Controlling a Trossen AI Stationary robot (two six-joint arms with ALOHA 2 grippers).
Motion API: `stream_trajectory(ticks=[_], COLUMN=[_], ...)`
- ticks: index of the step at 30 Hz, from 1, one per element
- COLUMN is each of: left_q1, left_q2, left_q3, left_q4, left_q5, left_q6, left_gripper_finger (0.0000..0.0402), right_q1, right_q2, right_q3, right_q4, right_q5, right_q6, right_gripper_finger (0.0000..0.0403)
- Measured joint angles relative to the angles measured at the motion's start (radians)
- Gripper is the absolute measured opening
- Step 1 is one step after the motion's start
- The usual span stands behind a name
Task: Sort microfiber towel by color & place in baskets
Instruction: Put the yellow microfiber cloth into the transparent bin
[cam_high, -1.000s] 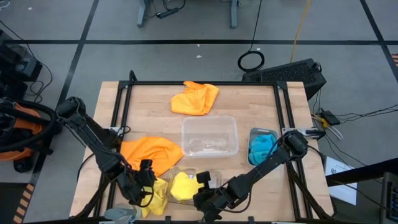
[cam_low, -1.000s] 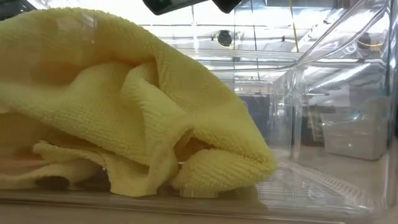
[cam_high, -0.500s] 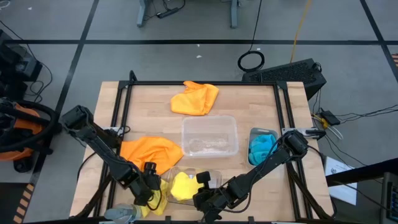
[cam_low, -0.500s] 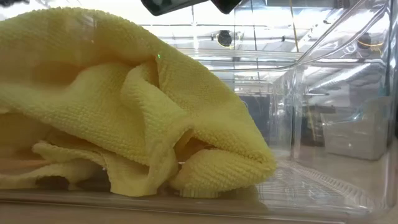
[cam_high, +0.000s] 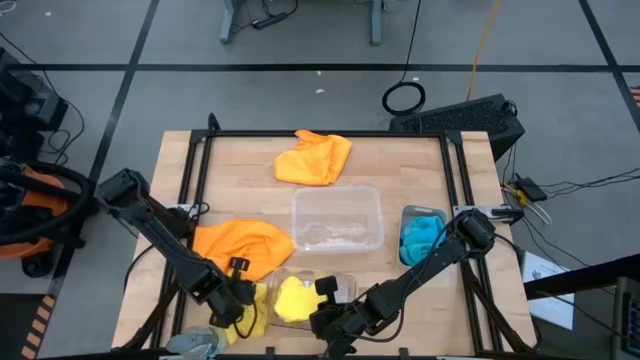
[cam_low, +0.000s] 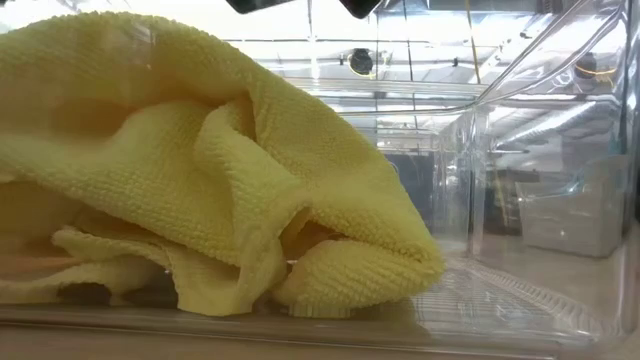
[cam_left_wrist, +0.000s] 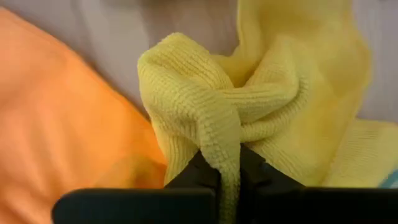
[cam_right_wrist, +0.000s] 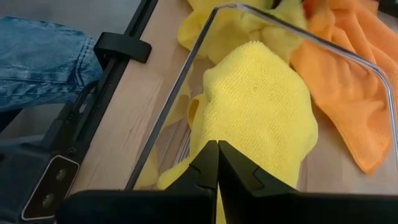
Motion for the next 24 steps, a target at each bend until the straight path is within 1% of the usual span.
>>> stream_trajectory(ticks=[4,8,12,19,24], left_q1=[-0.002,-0.002,-0.002,-0.003,-0.002], left_q2=[-0.068,-0.136,-0.19,-0.258,-0.301], left_q3=[0.036,0.08,0.143,0.226,0.252], left_q4=[-0.059,-0.157,-0.261,-0.29,-0.29], left_q5=[-0.062,-0.129,-0.199,-0.229,-0.305], left_q6=[0.002,0.001,0.002,0.096,0.105], left_gripper_finger=[0.0016,0.0013,0.0012,0.0012,0.0012], right_q1=[-0.001,-0.002,-0.001,-0.003,-0.003], right_q2=[0.0,0.0,0.0,0.0,0.0], right_q3=[0.0,0.0,0.0,0.001,0.001], right_q4=[0.022,0.074,0.141,0.179,0.181], right_q5=[0.004,0.006,0.045,0.084,0.122], right_q6=[0.001,-0.015,-0.055,-0.086,-0.091], right_gripper_finger=[0.0,0.0,0.0,0.0,0.0])
